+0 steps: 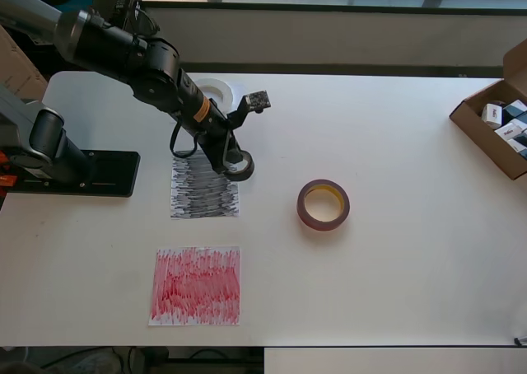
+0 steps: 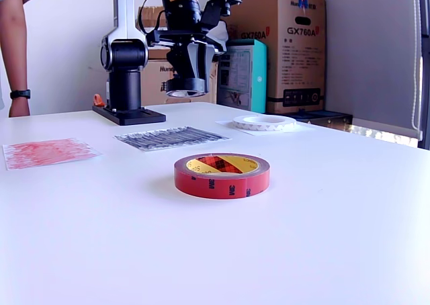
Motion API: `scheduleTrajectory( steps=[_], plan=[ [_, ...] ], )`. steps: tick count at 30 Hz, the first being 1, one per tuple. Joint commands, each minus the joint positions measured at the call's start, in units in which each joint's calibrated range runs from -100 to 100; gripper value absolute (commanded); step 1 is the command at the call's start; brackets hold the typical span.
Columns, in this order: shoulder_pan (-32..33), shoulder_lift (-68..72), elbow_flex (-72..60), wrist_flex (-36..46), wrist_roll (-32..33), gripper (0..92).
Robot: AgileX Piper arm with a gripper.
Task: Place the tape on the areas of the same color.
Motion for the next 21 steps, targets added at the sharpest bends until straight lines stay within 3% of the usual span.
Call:
scheduleTrajectory(
  steps=[1,13,21],
  plan=[
    [0.3,0.5,-0.6,0.4,0.4,0.0],
    [0.4,0.5,-1.4,7.3,4.9,0.0],
    [1.9,0.6,-1.2,11.5,3.7,0.0]
  ],
)
